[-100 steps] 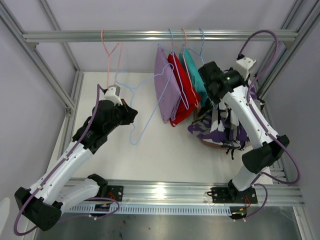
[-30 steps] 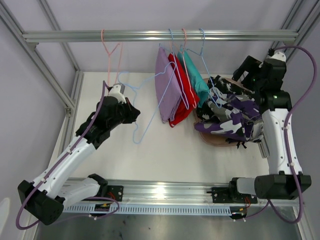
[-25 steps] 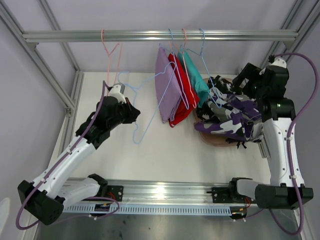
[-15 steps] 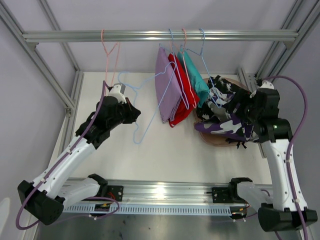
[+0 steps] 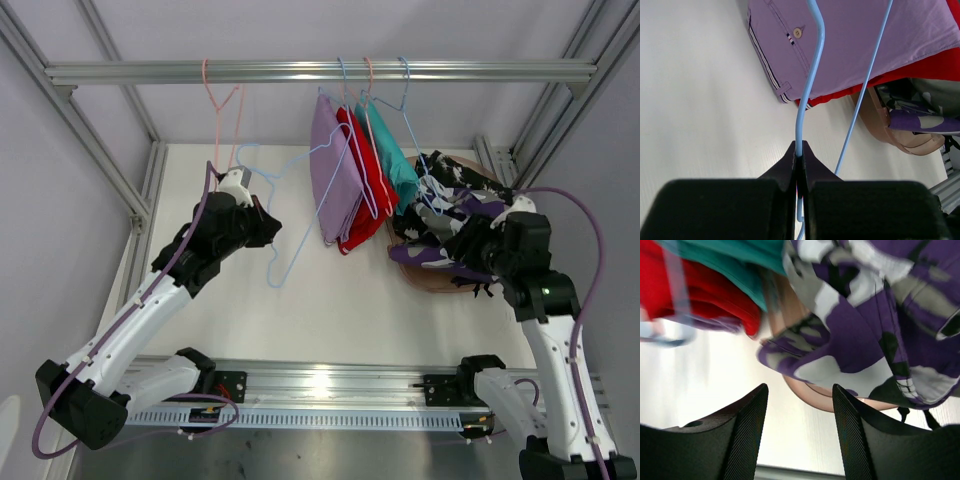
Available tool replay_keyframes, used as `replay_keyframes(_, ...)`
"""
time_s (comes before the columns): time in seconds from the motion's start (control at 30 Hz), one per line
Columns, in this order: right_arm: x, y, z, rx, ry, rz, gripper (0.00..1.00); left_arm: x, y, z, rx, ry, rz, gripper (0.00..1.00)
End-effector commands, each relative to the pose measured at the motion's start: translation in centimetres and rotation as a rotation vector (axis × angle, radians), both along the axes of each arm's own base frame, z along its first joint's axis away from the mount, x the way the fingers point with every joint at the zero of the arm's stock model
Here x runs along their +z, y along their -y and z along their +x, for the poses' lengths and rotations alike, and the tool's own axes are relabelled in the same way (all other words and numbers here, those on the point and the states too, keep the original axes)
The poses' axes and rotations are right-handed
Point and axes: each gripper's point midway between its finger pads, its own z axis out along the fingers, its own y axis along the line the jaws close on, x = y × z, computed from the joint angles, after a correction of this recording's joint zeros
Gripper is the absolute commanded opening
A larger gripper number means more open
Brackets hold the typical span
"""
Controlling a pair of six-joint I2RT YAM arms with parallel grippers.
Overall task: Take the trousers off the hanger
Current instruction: Place the trousers in the bin.
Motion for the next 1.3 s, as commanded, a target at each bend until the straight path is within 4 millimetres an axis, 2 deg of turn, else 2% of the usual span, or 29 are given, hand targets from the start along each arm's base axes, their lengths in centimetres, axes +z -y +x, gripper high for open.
replay_keyframes(0.0, -3.3, -1.1, 1.7, 0.038, -0.077, 0.023, 0.59, 1.9, 0.7, 0.2, -0.032, 0.049, -0.007, 0.00)
replay_keyframes(0.03, -4.6, -1.2, 1.9, 0.040, -0.100, 0.027, 0.60, 1.8, 0.6, 0.2, -0.029, 0.047, -0.005, 0.00)
replay_keyframes(0.17, -6.2, -1.4, 4.1, 0.031, -0.118, 0.033, 0.63, 1.8, 0.6, 0.2, -0.028, 0.048, -0.003, 0.00)
replay_keyframes(0.2, -7.2, -1.2, 5.0, 0.018, -0.150, 0.026, 0.64, 1.8, 0.6, 0.2, -0.030, 0.046, -0.003, 0.00)
replay_keyframes(0.3, -7.4, -0.6, 8.1, -0.005, -0.131, 0.024, 0.66, 1.8, 0.7, 0.2, -0.033, 0.043, -0.002, 0.00)
replay_keyframes(0.33, -9.1, 0.1, 9.2, -0.025, -0.186, 0.031, 0.66, 1.6, 0.7, 0.2, -0.033, 0.039, 0.000, 0.00)
replay_keyframes(0.4, -9.7, 0.4, 10.9, -0.033, -0.194, 0.041, 0.66, 1.7, 0.7, 0.2, -0.033, 0.042, 0.000, 0.00)
replay_keyframes(0.43, -11.2, 0.7, 12.1, -0.043, -0.220, 0.044, 0.66, 1.7, 0.7, 0.2, -0.033, 0.042, 0.000, 0.00)
replay_keyframes(0.53, -13.8, 0.3, 13.5, -0.026, -0.282, 0.064, 0.66, 1.8, 0.6, 0.2, -0.034, 0.047, -0.001, 0.00)
replay_keyframes(0.57, -15.5, 0.2, 13.7, -0.021, -0.329, 0.064, 0.66, 1.8, 0.6, 0.2, -0.033, 0.048, 0.000, 0.01)
replay_keyframes(0.7, -17.1, -0.2, 13.7, -0.002, -0.369, 0.072, 0.67, 1.8, 0.7, 0.2, -0.041, 0.046, 0.000, 0.00)
replay_keyframes(0.8, -15.4, -0.1, 13.5, 0.005, -0.349, 0.064, 0.68, 1.7, 0.8, 0.2, -0.043, 0.041, 0.003, 0.00)
replay_keyframes(0.83, -13.9, 0.0, 14.0, 0.003, -0.320, 0.058, 0.69, 1.6, 0.8, 0.2, -0.041, 0.040, 0.005, 0.00)
replay_keyframes(0.93, -10.3, 0.1, 13.4, 0.006, -0.263, 0.049, 0.72, 1.7, 0.8, 0.3, -0.041, 0.044, 0.006, 0.00)
replay_keyframes(0.97, -8.2, 0.2, 13.8, 0.006, -0.221, 0.045, 0.73, 1.8, 0.7, 0.2, -0.042, 0.046, 0.008, 0.00)
replay_keyframes(1.03, -5.7, 0.2, 13.1, 0.007, -0.185, 0.040, 0.76, 1.7, 0.7, 0.2, -0.042, 0.045, 0.011, 0.00)
replay_keyframes(1.07, -3.5, 0.3, 13.3, 0.012, -0.141, 0.035, 0.77, 1.8, 0.7, 0.2, -0.040, 0.047, 0.011, 0.00)
replay_keyframes(1.2, 0.3, 0.6, 12.0, 0.009, -0.086, 0.015, 0.81, 2.0, 0.6, 0.1, -0.042, 0.055, 0.012, 0.01)
replay_keyframes(1.27, 1.6, 0.9, 11.3, -0.002, -0.055, 0.002, 0.83, 1.9, 0.6, 0.1, -0.041, 0.054, 0.018, 0.00)
